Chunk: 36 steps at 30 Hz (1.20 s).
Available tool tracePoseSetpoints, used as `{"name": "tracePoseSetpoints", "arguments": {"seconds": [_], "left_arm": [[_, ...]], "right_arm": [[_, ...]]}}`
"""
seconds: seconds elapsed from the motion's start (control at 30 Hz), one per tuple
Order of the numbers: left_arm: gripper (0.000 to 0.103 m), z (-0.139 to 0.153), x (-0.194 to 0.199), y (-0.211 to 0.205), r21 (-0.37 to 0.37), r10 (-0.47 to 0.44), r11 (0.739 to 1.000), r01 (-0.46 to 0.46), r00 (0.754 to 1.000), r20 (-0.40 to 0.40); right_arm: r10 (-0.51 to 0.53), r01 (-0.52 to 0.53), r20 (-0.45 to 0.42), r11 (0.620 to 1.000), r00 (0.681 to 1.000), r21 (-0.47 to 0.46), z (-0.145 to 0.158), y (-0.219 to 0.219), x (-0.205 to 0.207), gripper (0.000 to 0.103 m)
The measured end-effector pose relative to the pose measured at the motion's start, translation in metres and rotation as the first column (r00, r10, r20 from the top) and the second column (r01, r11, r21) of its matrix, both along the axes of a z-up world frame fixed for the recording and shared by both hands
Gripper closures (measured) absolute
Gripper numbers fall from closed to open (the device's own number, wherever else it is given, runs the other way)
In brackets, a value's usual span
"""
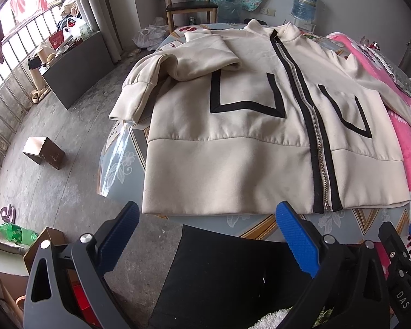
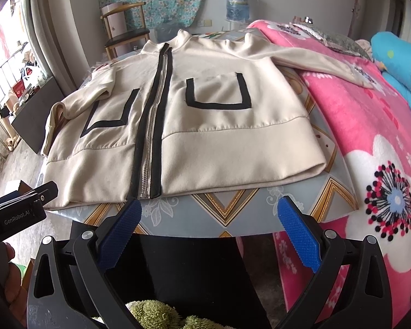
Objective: Fold large clothes
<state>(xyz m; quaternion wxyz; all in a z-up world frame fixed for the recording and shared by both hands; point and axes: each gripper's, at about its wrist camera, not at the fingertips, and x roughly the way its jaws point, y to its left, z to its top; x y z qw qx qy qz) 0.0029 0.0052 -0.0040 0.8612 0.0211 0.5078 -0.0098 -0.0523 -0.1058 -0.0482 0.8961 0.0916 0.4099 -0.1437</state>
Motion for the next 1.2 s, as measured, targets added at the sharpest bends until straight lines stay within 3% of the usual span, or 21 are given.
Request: {"name": "tracePoseSetpoints", "arguments": {"seconds": [1.2], "left_arm": [[0.005, -0.0001, 0.0002, 0.0056, 0.014, 0.012, 1.000, -0.012, 1.000, 0.008]], "right_arm": [[0.007, -0.007, 0.002, 1.000, 1.000, -0.027, -0.0011, 0.0034, -0.0007, 0.007]]}}
